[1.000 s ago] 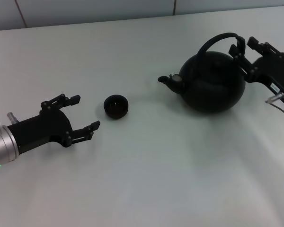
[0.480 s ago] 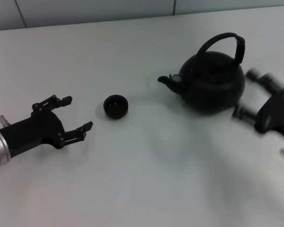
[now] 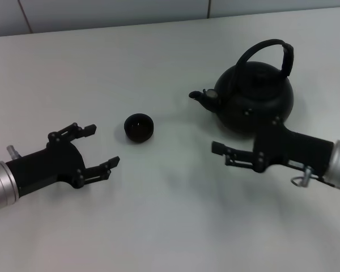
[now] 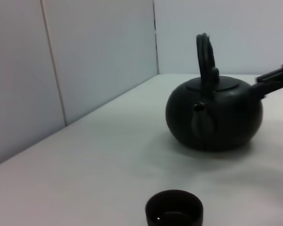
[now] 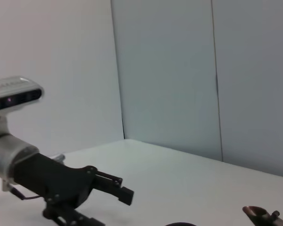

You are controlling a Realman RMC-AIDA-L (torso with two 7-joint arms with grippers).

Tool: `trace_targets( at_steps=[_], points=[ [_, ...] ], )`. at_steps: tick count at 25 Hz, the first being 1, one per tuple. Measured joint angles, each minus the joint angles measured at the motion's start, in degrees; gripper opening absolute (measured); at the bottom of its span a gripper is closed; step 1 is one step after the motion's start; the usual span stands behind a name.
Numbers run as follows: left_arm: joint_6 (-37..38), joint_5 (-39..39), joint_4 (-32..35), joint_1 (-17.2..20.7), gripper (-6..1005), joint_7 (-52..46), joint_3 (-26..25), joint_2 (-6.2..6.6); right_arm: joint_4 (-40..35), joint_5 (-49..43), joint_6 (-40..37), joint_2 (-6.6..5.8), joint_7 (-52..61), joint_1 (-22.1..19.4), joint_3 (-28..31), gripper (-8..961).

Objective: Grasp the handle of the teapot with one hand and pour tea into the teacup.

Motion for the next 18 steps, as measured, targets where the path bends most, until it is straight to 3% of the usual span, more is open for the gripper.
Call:
trace_targets(
  at_steps=[5,18],
  points=[
    [0.1,0.0,0.1,0.3,859,-0.2,0.3,0.03,0.8,-0.1,3.9,-0.08,0.2,2.5,-1.7,834],
    [0.0,0.1,0.2,0.6,859,-0.2,0.3,-0.11,1.0,-0.2,6.0,-0.03,0.3,3.3,-2.5,833]
  ],
)
